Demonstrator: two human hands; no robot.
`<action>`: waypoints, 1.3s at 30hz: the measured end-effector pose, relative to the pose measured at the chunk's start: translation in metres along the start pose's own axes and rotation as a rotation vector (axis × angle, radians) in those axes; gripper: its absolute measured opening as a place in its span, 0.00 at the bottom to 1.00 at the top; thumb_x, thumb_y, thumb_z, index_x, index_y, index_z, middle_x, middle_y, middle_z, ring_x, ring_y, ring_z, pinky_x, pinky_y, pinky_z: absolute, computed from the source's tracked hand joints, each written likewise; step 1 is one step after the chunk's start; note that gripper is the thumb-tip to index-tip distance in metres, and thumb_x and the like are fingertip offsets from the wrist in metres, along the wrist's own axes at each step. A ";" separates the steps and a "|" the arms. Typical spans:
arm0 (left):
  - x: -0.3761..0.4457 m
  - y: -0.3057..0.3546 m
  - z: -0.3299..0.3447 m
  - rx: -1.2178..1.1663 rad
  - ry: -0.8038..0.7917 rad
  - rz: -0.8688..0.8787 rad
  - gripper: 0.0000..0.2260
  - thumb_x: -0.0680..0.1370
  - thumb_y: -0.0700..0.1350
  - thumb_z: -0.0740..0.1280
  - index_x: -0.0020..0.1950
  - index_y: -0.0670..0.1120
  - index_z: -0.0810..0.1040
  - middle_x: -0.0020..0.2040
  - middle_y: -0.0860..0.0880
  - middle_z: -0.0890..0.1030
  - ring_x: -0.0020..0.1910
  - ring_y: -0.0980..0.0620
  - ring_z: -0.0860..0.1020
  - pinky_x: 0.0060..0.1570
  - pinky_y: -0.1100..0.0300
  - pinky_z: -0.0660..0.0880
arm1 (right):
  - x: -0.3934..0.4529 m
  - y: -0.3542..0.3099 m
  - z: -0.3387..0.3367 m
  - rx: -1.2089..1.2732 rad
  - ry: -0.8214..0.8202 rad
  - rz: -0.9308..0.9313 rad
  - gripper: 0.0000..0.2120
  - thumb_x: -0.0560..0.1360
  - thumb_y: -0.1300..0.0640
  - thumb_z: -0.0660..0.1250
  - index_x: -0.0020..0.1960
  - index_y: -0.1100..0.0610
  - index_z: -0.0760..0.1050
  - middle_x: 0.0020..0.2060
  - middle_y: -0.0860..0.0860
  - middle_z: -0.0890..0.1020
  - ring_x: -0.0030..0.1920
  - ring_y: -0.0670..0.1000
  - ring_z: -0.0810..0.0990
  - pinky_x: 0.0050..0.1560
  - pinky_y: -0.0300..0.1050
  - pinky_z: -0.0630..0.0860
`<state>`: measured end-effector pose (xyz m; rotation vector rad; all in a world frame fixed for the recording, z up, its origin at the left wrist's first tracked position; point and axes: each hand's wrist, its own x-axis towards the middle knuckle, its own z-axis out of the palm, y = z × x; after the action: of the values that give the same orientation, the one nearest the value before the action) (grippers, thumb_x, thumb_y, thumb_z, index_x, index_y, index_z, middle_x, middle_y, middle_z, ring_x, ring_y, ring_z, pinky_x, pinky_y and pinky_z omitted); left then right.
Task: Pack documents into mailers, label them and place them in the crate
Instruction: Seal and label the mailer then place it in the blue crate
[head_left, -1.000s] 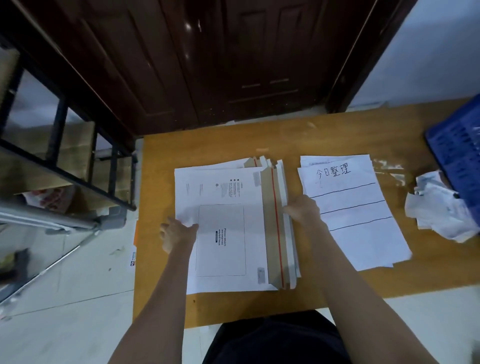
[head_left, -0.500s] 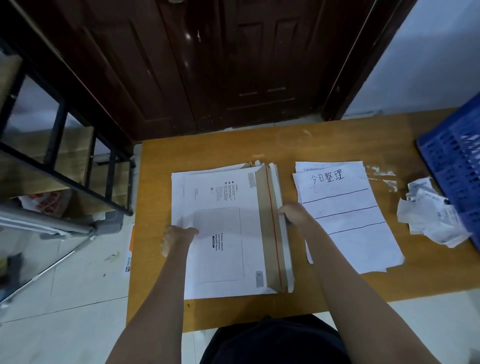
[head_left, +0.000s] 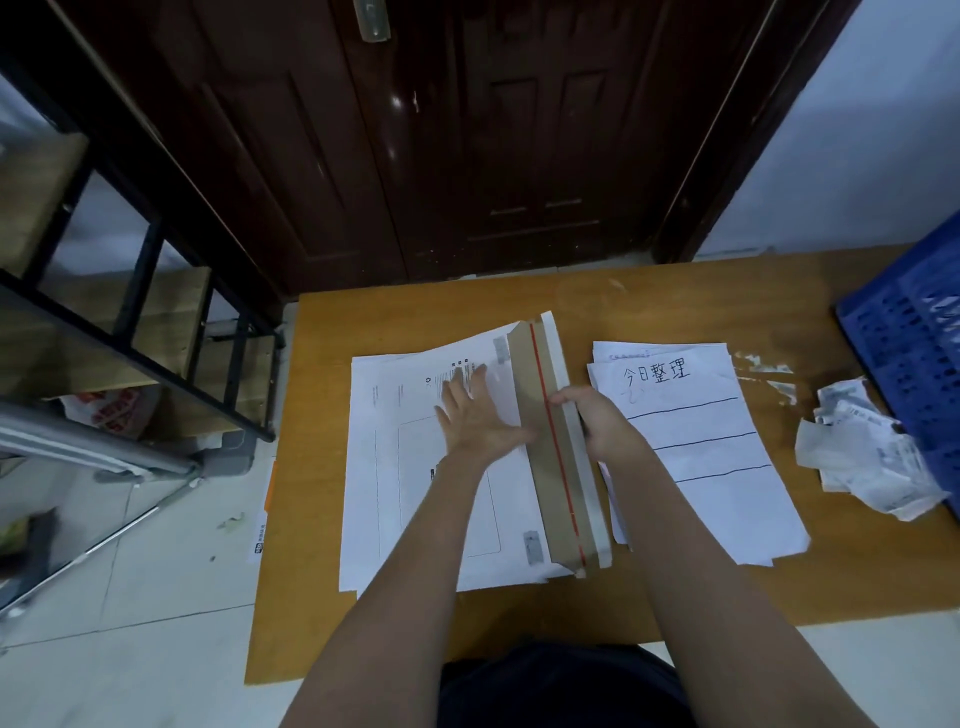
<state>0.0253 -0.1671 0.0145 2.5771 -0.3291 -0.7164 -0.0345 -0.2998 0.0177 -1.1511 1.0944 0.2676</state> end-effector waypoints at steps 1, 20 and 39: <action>0.000 -0.001 0.000 0.020 0.000 -0.003 0.49 0.65 0.57 0.75 0.76 0.51 0.48 0.77 0.45 0.48 0.76 0.43 0.47 0.74 0.45 0.51 | 0.001 -0.003 -0.001 -0.013 0.024 -0.020 0.12 0.65 0.55 0.68 0.47 0.57 0.80 0.53 0.59 0.80 0.56 0.60 0.77 0.65 0.55 0.71; -0.013 0.015 0.019 0.153 0.192 0.163 0.26 0.79 0.34 0.59 0.76 0.44 0.57 0.78 0.44 0.51 0.74 0.40 0.59 0.68 0.49 0.66 | 0.004 0.004 0.014 -1.014 0.580 -0.462 0.20 0.71 0.64 0.66 0.61 0.64 0.68 0.58 0.60 0.70 0.59 0.61 0.70 0.54 0.49 0.69; -0.016 -0.003 0.016 0.016 0.437 0.395 0.33 0.70 0.26 0.64 0.74 0.45 0.65 0.74 0.47 0.66 0.75 0.48 0.61 0.73 0.50 0.54 | 0.006 -0.031 0.068 0.591 -0.371 0.193 0.11 0.80 0.60 0.56 0.56 0.63 0.74 0.48 0.57 0.80 0.49 0.54 0.78 0.55 0.45 0.73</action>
<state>0.0038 -0.1651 0.0078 2.4845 -0.6696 -0.0093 0.0271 -0.2584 0.0304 -0.4464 0.8681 0.2696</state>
